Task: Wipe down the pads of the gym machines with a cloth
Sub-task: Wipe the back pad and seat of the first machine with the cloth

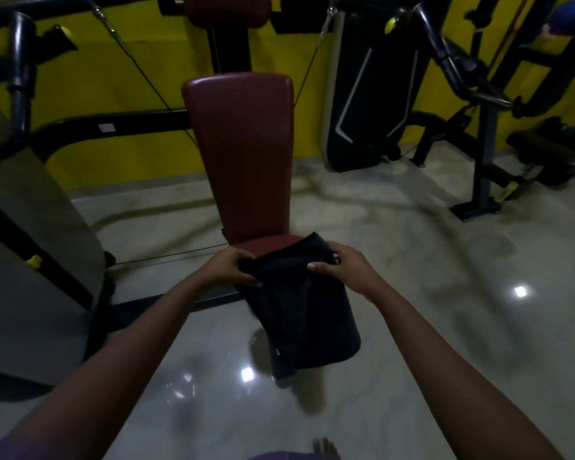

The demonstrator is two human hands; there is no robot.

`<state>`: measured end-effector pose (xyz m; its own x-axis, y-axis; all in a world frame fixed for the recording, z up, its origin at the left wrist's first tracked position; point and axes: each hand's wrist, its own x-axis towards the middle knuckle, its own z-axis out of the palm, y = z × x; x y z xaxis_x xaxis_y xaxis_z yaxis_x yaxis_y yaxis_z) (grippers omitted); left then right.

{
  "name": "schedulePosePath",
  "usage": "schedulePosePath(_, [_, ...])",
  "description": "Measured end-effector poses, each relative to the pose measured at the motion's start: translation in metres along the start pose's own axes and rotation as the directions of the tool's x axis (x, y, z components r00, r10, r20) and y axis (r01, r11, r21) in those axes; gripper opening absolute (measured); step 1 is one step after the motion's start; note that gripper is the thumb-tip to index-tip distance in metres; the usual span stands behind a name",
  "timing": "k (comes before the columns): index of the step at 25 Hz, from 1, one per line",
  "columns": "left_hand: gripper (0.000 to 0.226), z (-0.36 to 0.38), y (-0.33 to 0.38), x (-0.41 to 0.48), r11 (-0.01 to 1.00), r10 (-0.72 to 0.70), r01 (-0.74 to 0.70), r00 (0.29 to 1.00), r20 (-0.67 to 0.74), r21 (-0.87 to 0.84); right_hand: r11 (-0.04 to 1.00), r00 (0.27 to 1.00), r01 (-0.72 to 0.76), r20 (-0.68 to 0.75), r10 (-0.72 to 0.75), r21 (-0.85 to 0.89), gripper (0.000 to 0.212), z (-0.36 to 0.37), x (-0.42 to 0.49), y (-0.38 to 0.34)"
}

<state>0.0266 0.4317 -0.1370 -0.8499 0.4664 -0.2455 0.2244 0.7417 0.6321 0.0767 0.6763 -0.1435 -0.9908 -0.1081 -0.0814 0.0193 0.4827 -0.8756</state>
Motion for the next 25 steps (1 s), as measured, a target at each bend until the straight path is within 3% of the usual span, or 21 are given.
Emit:
schedulePosePath(2, [0.03,-0.012,0.003,0.001,0.959,-0.059,0.065,0.998,0.03,-0.277,0.994,0.996,-0.051,0.079,0.043,0.097,0.032,-0.01,0.01,0.003])
schedulePosePath(4, [0.017,-0.02,0.0,0.008,0.8,-0.165,0.069,0.98,-0.108,-0.596,0.923,0.99,-0.118,0.113,0.081,0.365,0.02,-0.021,0.026,-0.007])
schedulePosePath(5, [0.023,-0.02,-0.008,0.014,0.637,-0.247,0.051,0.959,-0.141,-0.769,0.824,0.981,-0.185,0.151,0.123,0.536,0.021,-0.024,0.037,-0.011])
schedulePosePath(6, [0.042,-0.012,-0.015,0.018,0.412,-0.317,0.053,0.944,-0.088,-0.91,0.715,0.96,-0.277,0.217,0.177,0.642,0.029,-0.024,0.046,-0.011])
schedulePosePath(7, [0.058,0.004,-0.024,0.021,0.223,-0.357,0.092,0.934,0.006,-0.971,0.637,0.926,-0.375,0.304,0.224,0.674,0.039,-0.021,0.052,-0.004])
schedulePosePath(8, [0.065,0.022,-0.027,0.021,0.134,-0.381,0.141,0.921,0.08,-0.981,0.608,0.885,-0.461,0.384,0.263,0.647,0.046,-0.013,0.054,0.008])
schedulePosePath(10, [0.051,0.053,-0.021,0.02,0.259,-0.388,0.274,0.908,0.16,-0.926,0.655,0.802,-0.577,0.489,0.342,0.488,0.042,0.005,0.051,0.036])
schedulePosePath(12, [0.052,0.06,-0.012,0.019,0.408,-0.542,0.389,0.831,0.124,-0.826,0.713,0.782,-0.598,0.46,0.42,0.367,0.021,0.014,0.047,0.053])
schedulePosePath(15, [0.069,0.055,-0.005,0.017,0.359,-0.729,0.534,0.673,0.127,-0.766,0.756,0.811,-0.556,0.423,0.404,0.346,0.011,0.019,0.055,0.055])
schedulePosePath(17, [0.092,0.054,-0.01,0.018,0.409,-0.694,0.426,0.719,0.028,-0.807,0.794,0.84,-0.514,0.378,0.39,0.323,0.02,0.019,0.068,0.054])
schedulePosePath(18, [0.095,0.052,-0.006,0.015,0.501,-0.623,0.383,0.782,-0.016,-0.776,0.822,0.851,-0.492,0.355,0.386,0.287,0.035,0.021,0.076,0.059])
schedulePosePath(20, [0.08,0.044,-0.004,0.01,0.783,-0.473,0.374,0.877,-0.084,-0.498,0.862,0.86,-0.463,0.341,0.379,0.208,0.063,0.023,0.092,0.063])
schedulePosePath(21, [0.065,0.039,-0.008,0.011,0.89,-0.413,0.361,0.897,-0.156,-0.28,0.864,0.859,-0.462,0.343,0.379,0.202,0.063,0.023,0.098,0.056])
schedulePosePath(23, [0.038,0.023,-0.011,0.013,0.929,-0.31,0.358,0.891,-0.332,0.093,0.824,0.858,-0.485,0.343,0.383,0.293,0.044,0.026,0.106,0.036])
schedulePosePath(25, [0.031,0.006,-0.012,0.019,0.91,-0.231,0.356,0.859,-0.456,0.211,0.778,0.859,-0.503,0.315,0.403,0.375,0.034,0.033,0.116,0.019])
